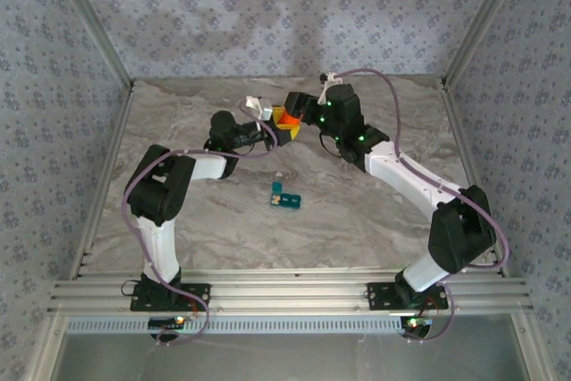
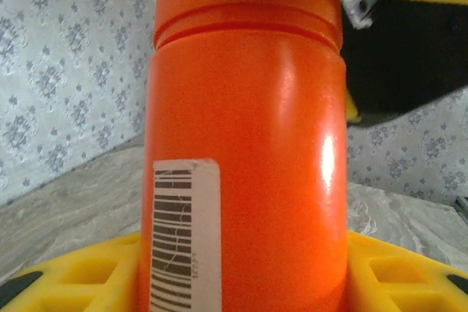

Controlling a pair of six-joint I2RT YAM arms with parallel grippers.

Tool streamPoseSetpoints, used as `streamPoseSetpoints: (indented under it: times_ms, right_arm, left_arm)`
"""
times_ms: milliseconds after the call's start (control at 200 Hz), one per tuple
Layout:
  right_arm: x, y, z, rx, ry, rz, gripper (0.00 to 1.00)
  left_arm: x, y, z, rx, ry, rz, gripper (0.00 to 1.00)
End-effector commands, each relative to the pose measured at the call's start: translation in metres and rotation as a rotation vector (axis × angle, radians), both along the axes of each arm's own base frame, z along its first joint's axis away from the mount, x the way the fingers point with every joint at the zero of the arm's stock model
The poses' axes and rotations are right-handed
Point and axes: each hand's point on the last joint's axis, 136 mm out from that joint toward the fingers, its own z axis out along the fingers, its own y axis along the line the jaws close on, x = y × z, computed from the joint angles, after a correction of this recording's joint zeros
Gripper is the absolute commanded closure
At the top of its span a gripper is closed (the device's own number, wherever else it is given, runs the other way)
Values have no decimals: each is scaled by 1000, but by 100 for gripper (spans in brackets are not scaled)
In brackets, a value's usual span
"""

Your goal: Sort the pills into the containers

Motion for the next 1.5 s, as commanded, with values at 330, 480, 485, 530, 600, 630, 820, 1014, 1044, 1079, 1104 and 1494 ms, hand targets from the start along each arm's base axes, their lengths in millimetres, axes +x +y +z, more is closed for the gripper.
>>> streamPoseSetpoints:
  times_ms: [330, 480, 485, 530, 600, 630, 820, 1014, 1044, 1079, 1104, 1494]
  right_arm:
    - [-24, -29, 27, -103, -105, 306, 15]
    - [-18, -29, 28, -118, -133, 342, 17]
    - [-17, -29, 28, -119, -134, 343, 17]
    - [-17, -27, 27, -120, -137, 357, 17]
    - [-15, -24, 27, -116, -139, 372, 18]
    - [-15, -23, 27, -113, -139, 378, 19]
    - [-10, -14, 26, -103, -134, 408, 23]
    - [-6, -8, 23, -101, -117, 428, 36]
    - [-6, -8, 21, -102, -110, 427, 39]
    - [-6, -7, 19, -105, -105, 430, 45]
    - [-6, -7, 19, -105, -102, 429, 48]
    - [-12, 6, -22, -63, 87, 130, 68]
  left_arm:
    - [-8, -2, 31, -54, -105, -15, 100]
    - [-8, -3, 31, -54, -103, -17, 100]
    - [-8, -3, 31, -54, -103, -17, 100]
    - [-7, -2, 31, -54, -104, -16, 100]
    - [-8, -2, 32, -55, -104, -17, 100]
    - [-8, -2, 32, -55, -104, -18, 100]
    - [-8, -3, 31, -54, -102, -18, 100]
    - [-7, -2, 30, -54, -101, -17, 100]
    - [-7, -2, 30, -54, -101, -17, 100]
    - [-7, -3, 31, -54, -101, -17, 100]
    - [-7, -3, 31, -55, -102, -17, 100]
    - [-6, -3, 31, -59, -100, -14, 100]
